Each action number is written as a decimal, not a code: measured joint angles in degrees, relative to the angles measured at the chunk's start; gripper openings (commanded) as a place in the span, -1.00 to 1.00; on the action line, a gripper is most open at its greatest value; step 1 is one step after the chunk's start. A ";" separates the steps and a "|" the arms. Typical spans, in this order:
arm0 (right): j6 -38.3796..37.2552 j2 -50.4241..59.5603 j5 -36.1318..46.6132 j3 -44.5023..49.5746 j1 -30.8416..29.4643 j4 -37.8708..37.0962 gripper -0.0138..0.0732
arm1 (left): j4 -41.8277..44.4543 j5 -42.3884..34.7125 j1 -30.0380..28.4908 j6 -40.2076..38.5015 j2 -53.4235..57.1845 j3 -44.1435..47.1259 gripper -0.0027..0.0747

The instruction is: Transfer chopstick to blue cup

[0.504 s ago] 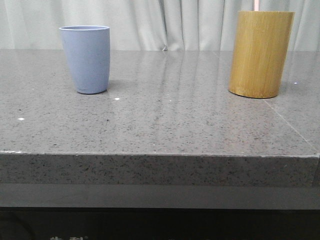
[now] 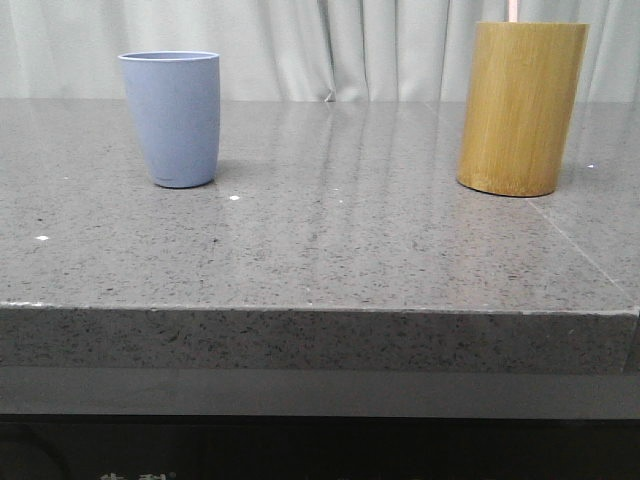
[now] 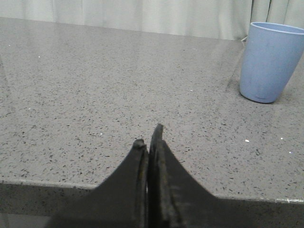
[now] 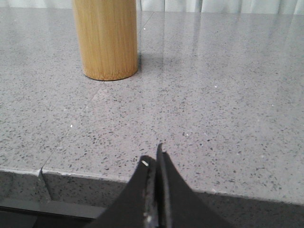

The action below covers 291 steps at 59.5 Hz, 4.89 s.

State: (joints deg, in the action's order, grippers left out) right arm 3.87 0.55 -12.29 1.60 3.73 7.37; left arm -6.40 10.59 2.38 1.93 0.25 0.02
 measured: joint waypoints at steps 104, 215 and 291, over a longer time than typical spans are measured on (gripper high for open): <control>0.00 -12.27 -0.78 -24.89 0.00 1.28 -0.83 | 3.76 5.76 0.00 0.00 -17.38 -27.50 -0.98; 0.00 -28.47 2.25 -28.75 0.00 1.34 0.82 | 2.63 49.05 15.16 2.99 -98.25 -100.07 0.73; 0.00 -28.47 1.49 -28.75 0.00 1.34 0.82 | -8.58 54.88 26.05 9.13 -113.66 -119.40 -0.98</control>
State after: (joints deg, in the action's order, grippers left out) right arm 3.87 -27.92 -10.80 -27.16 3.73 8.71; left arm -14.98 65.47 28.43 11.06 -113.41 -119.38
